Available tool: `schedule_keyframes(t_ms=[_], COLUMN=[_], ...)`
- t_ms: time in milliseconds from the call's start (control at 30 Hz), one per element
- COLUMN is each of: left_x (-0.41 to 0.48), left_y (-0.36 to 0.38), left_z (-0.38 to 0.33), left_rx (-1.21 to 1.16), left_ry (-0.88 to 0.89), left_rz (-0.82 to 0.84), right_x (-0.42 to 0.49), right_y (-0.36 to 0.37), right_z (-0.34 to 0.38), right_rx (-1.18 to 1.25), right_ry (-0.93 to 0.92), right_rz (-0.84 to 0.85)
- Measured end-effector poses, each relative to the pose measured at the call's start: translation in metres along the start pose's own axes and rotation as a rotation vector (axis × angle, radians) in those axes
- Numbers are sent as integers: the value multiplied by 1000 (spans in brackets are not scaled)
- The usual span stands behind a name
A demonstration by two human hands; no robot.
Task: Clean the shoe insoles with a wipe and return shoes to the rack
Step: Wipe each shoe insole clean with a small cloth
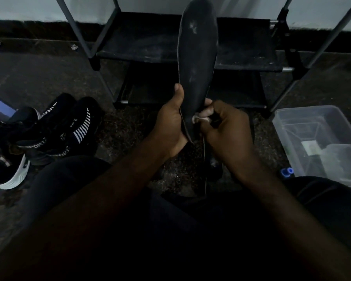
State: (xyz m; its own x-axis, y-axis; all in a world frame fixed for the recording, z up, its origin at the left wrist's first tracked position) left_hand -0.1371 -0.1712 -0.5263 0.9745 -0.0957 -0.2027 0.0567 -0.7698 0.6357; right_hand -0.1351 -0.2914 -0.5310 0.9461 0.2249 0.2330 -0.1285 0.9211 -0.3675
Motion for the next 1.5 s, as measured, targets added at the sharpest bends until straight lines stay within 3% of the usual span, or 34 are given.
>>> schedule_keyframes(t_ms=[67, 167, 300, 467, 600, 733, 900, 1033, 1167, 1300, 1433, 1500], left_x=[-1, -3, -3, -4, -2, -3, -2, -5, -4, -7, -6, -8], left_y=[-1, -1, 2, 0, 1, 0, 0, -1, 3, 2, 3, 3], left_z=[0, 1, -1, 3, 2, 4, 3, 4, 5, 4, 4, 3], left_rx=[10, 32, 34, 34, 27, 27, -2, -5, -44, 14, -12, 38], left_ry=[1, -24, 17, 5, 10, 8, 35, -33, -17, -40, -23, -26], left_rz=[-24, -89, -69, -90, -75, -80, -47, -105, -109, -122, -131, -144], right_x=[1, -5, -1, -5, 0, -6, 1, -9, -2, -3, -2, -1], right_y=[0, 1, 2, 2, 2, 3, 1, 3, 1, -2, -1, -3], right_z=[-2, 5, -1, 7, 0, 12, 2, 11, 5, 8, 5, 6], right_rx=[-10, 176, -15, 147, 21, -29, -53, 6, 14, 85, 26, 2], right_ry=[5, 62, -21, 15, -15, -142, -110, -150, -113, -110, -127, -143], right_rz=[18, 195, 16, 202, -5, 109, -29, 114, -47, 181, 21, 137])
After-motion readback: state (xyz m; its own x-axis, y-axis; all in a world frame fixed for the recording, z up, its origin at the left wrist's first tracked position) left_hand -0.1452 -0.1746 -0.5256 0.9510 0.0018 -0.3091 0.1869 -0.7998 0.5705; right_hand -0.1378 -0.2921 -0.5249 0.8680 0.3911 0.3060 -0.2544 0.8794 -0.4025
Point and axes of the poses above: each hand's wrist, its own x-axis towards the middle knuckle, its own y-axis out of the palm, z = x × y, the point moved 1 cm from there along x, towards the middle knuckle, and after that the axes turned 2 degrees about y, right-handed, at the moved point
